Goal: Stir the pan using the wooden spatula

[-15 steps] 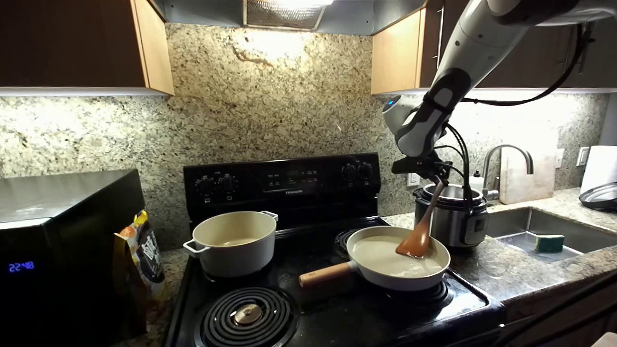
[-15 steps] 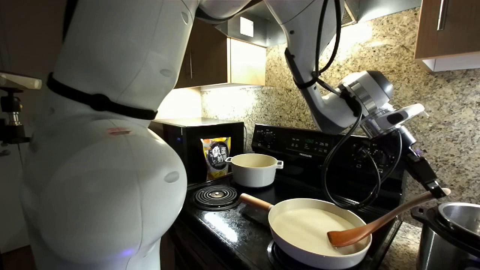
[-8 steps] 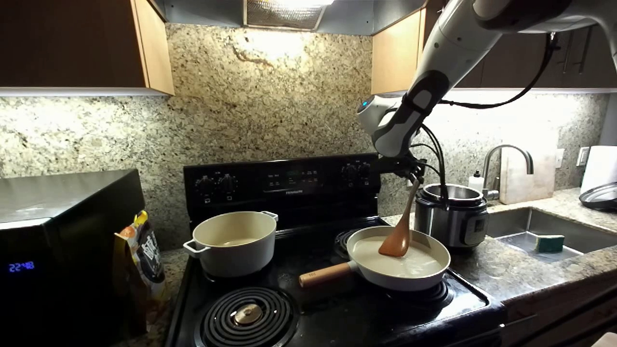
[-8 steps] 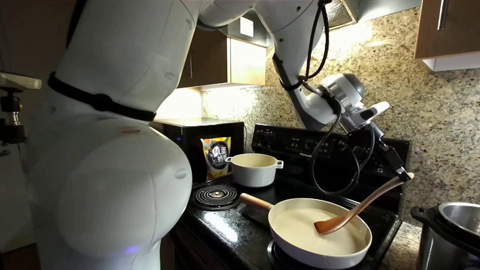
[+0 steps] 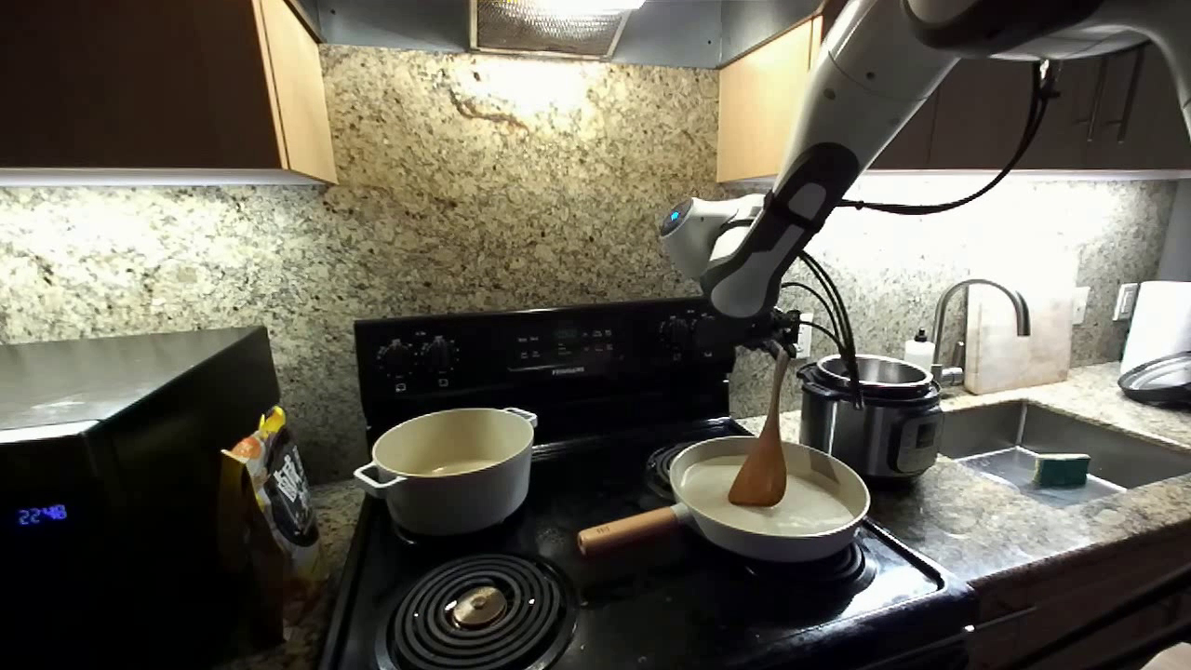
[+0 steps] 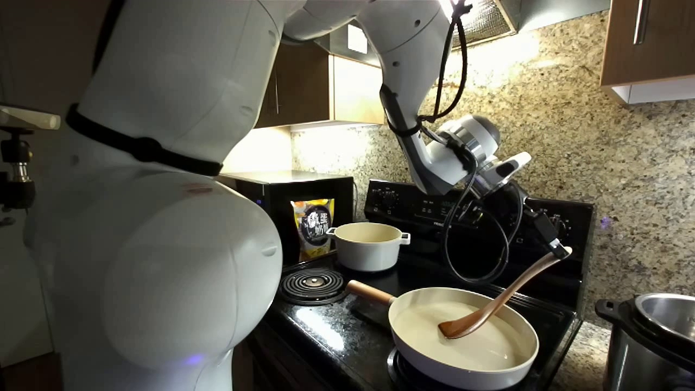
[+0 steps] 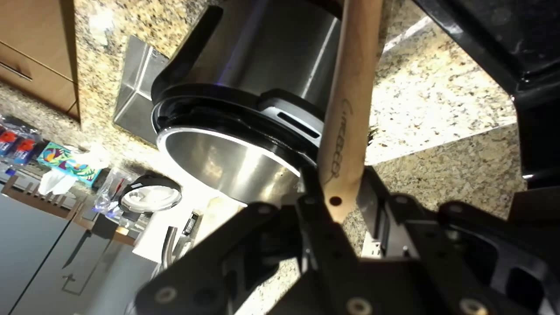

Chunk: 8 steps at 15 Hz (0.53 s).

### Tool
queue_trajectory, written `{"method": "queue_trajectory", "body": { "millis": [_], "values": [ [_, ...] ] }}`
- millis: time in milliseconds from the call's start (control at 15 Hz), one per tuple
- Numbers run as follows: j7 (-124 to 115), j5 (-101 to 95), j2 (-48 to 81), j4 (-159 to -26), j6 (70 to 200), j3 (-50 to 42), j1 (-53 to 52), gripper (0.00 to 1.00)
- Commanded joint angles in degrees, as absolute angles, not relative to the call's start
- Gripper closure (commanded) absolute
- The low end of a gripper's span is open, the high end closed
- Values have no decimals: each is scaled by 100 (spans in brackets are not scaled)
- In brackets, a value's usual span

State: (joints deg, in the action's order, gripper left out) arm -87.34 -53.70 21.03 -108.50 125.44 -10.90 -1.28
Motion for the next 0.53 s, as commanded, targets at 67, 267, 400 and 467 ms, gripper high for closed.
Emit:
{"method": "queue_trajectory", "body": {
  "millis": [67, 267, 400, 467],
  "values": [
    [-8876, -5644, 1821, -11480, 12706, -1021, 1, 93],
    [-8821, -5518, 1803, -11724, 12898, -1026, 138, 93],
    [-8800, -5444, 1819, -11858, 13073, -1051, 257, 93],
    [-8787, -5406, 1825, -11923, 13185, -1075, 333, 93]
  ]
}}
